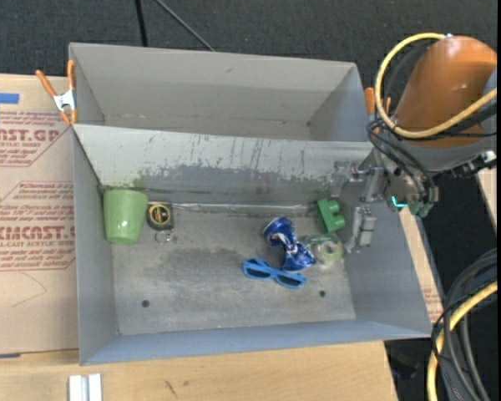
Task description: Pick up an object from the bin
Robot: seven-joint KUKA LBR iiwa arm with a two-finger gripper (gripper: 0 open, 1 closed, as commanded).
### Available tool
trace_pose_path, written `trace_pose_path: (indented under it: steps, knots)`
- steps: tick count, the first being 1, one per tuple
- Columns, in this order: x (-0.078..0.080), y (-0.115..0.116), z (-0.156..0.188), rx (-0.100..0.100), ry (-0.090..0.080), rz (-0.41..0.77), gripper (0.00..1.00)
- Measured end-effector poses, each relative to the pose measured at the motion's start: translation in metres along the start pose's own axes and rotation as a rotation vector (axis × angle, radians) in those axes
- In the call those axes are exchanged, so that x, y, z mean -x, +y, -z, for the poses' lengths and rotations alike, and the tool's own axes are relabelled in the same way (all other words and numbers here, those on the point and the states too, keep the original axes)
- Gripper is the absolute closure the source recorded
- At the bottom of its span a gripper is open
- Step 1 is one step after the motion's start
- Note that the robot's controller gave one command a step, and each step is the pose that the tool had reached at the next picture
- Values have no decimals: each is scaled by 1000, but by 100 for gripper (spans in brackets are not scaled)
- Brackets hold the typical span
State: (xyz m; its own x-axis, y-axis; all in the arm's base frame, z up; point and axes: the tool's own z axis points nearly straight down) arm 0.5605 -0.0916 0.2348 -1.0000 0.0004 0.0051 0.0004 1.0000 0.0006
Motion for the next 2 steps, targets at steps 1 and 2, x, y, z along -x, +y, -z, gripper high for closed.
trace_pose_path:
  steps: [1,2]
  knots:
    - [-21,60,-170,2,1,-138,0]
    - [12,83,-134,2,-9,-364,0]
